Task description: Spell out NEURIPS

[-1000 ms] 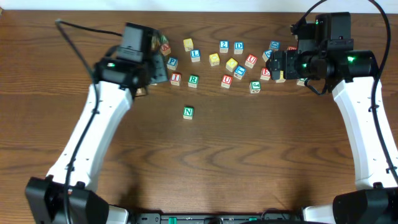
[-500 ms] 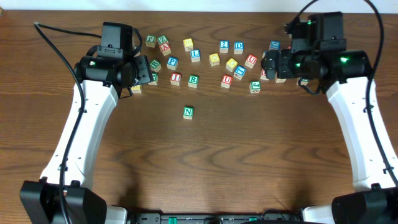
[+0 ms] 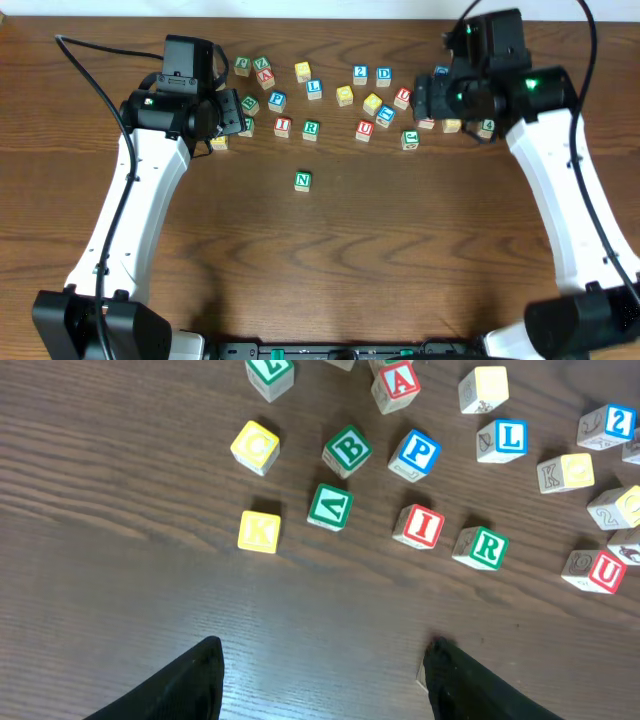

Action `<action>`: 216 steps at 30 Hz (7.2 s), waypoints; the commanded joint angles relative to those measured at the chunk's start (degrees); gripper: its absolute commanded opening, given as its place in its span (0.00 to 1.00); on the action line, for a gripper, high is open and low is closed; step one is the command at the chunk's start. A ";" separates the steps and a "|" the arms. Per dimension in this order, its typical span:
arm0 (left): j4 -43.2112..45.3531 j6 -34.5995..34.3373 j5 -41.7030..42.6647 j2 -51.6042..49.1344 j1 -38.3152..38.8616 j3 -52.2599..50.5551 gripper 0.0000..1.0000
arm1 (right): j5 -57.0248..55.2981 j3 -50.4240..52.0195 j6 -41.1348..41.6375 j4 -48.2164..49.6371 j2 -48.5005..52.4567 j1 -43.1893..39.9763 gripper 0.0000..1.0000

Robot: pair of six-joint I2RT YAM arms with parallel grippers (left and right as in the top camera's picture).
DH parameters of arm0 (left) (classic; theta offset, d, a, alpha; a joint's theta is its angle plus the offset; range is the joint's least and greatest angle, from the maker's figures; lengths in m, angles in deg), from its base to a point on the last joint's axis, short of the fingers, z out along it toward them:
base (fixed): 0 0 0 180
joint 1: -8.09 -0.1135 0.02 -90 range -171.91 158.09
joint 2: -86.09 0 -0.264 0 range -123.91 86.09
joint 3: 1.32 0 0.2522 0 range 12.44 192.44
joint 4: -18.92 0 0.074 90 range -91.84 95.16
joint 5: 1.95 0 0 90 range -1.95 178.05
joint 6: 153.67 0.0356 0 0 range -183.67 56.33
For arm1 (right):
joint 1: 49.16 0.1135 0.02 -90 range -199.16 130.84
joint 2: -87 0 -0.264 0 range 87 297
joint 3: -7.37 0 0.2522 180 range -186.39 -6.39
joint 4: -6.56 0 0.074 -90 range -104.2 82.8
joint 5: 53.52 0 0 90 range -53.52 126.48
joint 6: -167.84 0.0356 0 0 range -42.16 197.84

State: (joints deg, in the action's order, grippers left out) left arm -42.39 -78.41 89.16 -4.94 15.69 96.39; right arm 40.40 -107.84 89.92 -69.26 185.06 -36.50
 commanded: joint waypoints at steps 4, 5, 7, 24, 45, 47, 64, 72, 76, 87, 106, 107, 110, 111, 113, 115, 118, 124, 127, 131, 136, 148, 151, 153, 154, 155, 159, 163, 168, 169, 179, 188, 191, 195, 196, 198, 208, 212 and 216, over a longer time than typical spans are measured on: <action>-0.02 0.74 -0.87 0.74 -0.15 1.16 0.63 | -0.81 -15.61 1.20 -7.98 11.13 2.82 0.83; -0.02 0.74 -0.87 0.74 -0.13 1.14 0.63 | -0.79 -17.99 1.22 -9.27 12.85 3.06 0.83; -0.02 0.74 -0.87 0.74 -0.13 1.14 0.63 | -0.79 -22.01 1.60 -11.39 15.87 3.43 0.82; -0.02 0.50 -0.20 0.68 -0.13 0.94 0.64 | -0.81 -24.74 7.63 -8.39 24.28 6.82 0.86; -0.39 0.50 -0.22 0.42 -0.13 0.57 0.64 | -5.73 -10.71 14.69 4.13 24.76 7.30 0.66; -0.39 0.50 -0.22 0.42 -0.13 0.57 0.64 | -5.46 -10.56 14.69 5.03 24.76 7.67 0.66; -0.39 0.52 -0.22 0.35 -0.13 0.55 0.64 | -7.65 -10.49 16.63 5.44 24.85 10.16 0.66; -0.42 0.52 -0.22 0.37 -0.13 0.55 0.64 | -8.52 -10.49 4.31 2.01 24.87 3.80 0.75; -0.39 0.52 -0.22 0.35 -0.13 0.55 0.64 | -8.24 -10.23 3.48 1.01 24.87 0.87 0.77; -0.39 0.52 -0.22 0.37 -0.13 0.55 0.64 | -5.49 -4.42 0.44 4.00 24.90 -2.34 0.69; -0.37 0.52 -0.22 0.35 -0.13 0.55 0.64 | -6.14 -1.77 0.70 6.67 27.91 -5.29 0.68; -0.37 0.52 -0.22 0.35 -0.13 0.55 0.64 | -6.14 -1.77 0.68 6.93 28.33 -5.29 0.68; -0.37 0.52 -0.24 0.35 -0.13 0.55 0.64 | -6.14 -1.77 0.72 7.61 28.72 -5.35 0.67; -0.37 0.52 -0.22 0.35 -0.13 0.55 0.64 | -6.16 -1.75 0.72 7.82 28.79 -5.35 0.67; -0.39 0.52 -0.24 0.35 -0.13 0.55 0.64 | -6.14 -1.75 0.72 8.48 28.94 -5.35 0.66; -0.39 0.52 -0.24 0.35 -0.13 0.55 0.64 | -6.14 -1.75 0.72 9.49 29.42 -5.38 0.64; -0.39 0.52 -0.24 0.35 -0.13 0.55 0.64 | -5.79 -1.75 0.72 10.78 30.42 -5.46 0.64; -0.39 0.52 -0.22 0.35 -0.13 0.55 0.64 | -4.85 -1.75 0.70 12.11 32.48 -5.40 0.61; -0.39 0.52 -0.24 0.35 -0.13 0.55 0.64 | -4.94 -1.75 0.70 12.81 32.98 -5.40 0.59; -0.39 0.52 -0.22 0.35 -0.13 0.55 0.64 | -5.09 -1.75 0.72 14.34 33.16 -5.42 0.55; -0.39 0.52 -0.22 0.35 -0.13 0.55 0.64 | -5.14 -1.75 0.72 15.67 33.22 -5.44 0.49; -0.37 0.55 -0.24 0.35 -0.13 0.55 0.64 | -6.43 -1.68 1.60 16.06 33.31 -5.46 0.29; -0.37 0.52 -0.24 0.35 -0.13 0.55 0.64 | -6.60 -2.03 1.57 15.93 33.31 -5.46 0.26; -0.33 0.55 -0.24 0.35 -0.13 0.55 0.64 | -6.60 -2.78 1.57 15.26 33.31 -5.44 0.24; -0.22 0.52 -0.22 0.35 -0.13 0.55 0.64 | -6.58 -3.32 1.57 14.82 33.29 -5.44 0.24; -0.13 0.52 -0.24 0.35 -0.13 0.55 0.64 | -6.58 -4.00 1.57 14.25 33.29 -5.44 0.24; 0.26 0.52 -0.22 0.35 -0.13 0.55 0.64 | -6.58 -7.89 1.55 9.84 33.29 -5.44 0.20; 0.28 0.52 -0.24 0.35 -0.13 0.55 0.64 | -6.45 -13.73 1.57 3.28 33.29 -5.38 0.13; 0.31 0.52 -0.24 0.35 -0.13 0.55 0.64 | -1.81 -20.00 1.53 -4.52 33.29 -4.26 0.15; 0.31 0.52 -0.24 0.35 -0.13 0.55 0.64 | -0.37 -20.72 1.53 -5.86 33.29 -3.85 0.15; 0.59 0.52 -0.24 0.35 -0.13 0.55 0.64 | 5.88 -21.44 0.00 -14.64 33.31 3.37 0.15; 3.06 0.52 -0.28 0.04 -0.20 0.55 0.64 | 5.44 -17.03 1.86 -14.82 33.31 11.39 0.17; 3.58 0.52 -0.96 -0.85 -0.20 0.55 0.64 | 5.44 -15.08 3.32 -13.49 33.31 13.46 0.17; 3.67 0.52 -3.02 -2.73 -0.20 0.55 0.64 | 5.44 -12.02 6.71 -10.69 33.31 15.87 0.16; 3.67 0.52 -3.41 -3.19 -0.20 0.55 0.64 | 5.42 -11.17 7.61 -9.70 33.31 16.50 0.16; 3.69 0.50 -3.72 -4.13 -0.31 0.55 0.64 | 5.33 -9.49 8.96 -7.56 33.31 17.68 0.15; 3.50 -3.15 -3.67 -6.19 -2.08 0.55 0.64 | 2.16 -5.35 15.69 -1.31 33.31 21.70 0.16; 3.48 -3.26 -3.63 -6.19 -2.05 0.55 0.64 | 0.81 -5.33 16.50 -0.92 33.31 22.99 0.16; 3.39 -3.34 -3.61 -6.19 -2.05 0.55 0.64 | -1.92 -4.74 18.47 -0.87 33.31 24.35 0.16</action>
State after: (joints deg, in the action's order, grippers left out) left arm -38.61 -80.92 86.21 -10.79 13.81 96.39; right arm 41.36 -113.35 105.68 -70.20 218.22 -13.52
